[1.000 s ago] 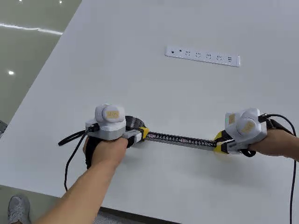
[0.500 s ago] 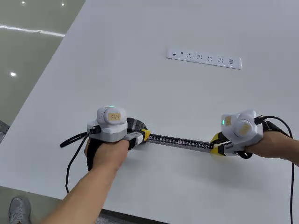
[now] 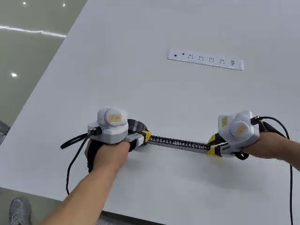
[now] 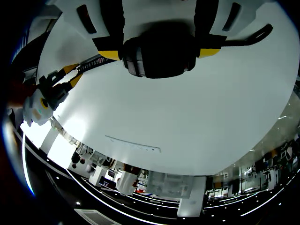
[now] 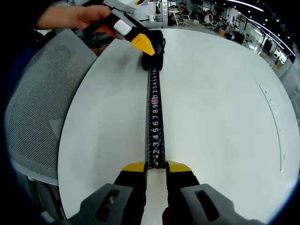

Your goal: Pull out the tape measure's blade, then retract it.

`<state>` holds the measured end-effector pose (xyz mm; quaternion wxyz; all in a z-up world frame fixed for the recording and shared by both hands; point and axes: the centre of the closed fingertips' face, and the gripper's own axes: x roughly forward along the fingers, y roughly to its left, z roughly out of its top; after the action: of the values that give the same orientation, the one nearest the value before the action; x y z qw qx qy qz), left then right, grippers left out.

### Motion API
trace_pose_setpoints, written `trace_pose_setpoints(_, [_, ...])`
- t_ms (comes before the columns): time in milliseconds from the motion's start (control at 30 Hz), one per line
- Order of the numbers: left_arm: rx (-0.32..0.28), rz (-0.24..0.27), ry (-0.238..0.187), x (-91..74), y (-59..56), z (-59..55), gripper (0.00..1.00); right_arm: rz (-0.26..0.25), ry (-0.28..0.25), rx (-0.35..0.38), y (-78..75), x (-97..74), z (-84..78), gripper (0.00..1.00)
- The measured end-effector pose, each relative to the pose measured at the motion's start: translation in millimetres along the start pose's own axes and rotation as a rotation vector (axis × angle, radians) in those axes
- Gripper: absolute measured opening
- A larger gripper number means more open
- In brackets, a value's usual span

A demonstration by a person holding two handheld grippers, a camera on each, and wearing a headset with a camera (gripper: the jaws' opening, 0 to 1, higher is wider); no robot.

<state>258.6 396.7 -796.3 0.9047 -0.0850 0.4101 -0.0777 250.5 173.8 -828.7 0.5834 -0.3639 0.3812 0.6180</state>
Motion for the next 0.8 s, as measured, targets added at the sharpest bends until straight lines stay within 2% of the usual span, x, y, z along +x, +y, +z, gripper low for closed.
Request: trace_pose_setpoints(800, [0.001,-0.004,-0.001,-1.0,-0.7,0.0,0.56,0.016,-0.019,-0.011,1.2,8.0,20.6,0.12])
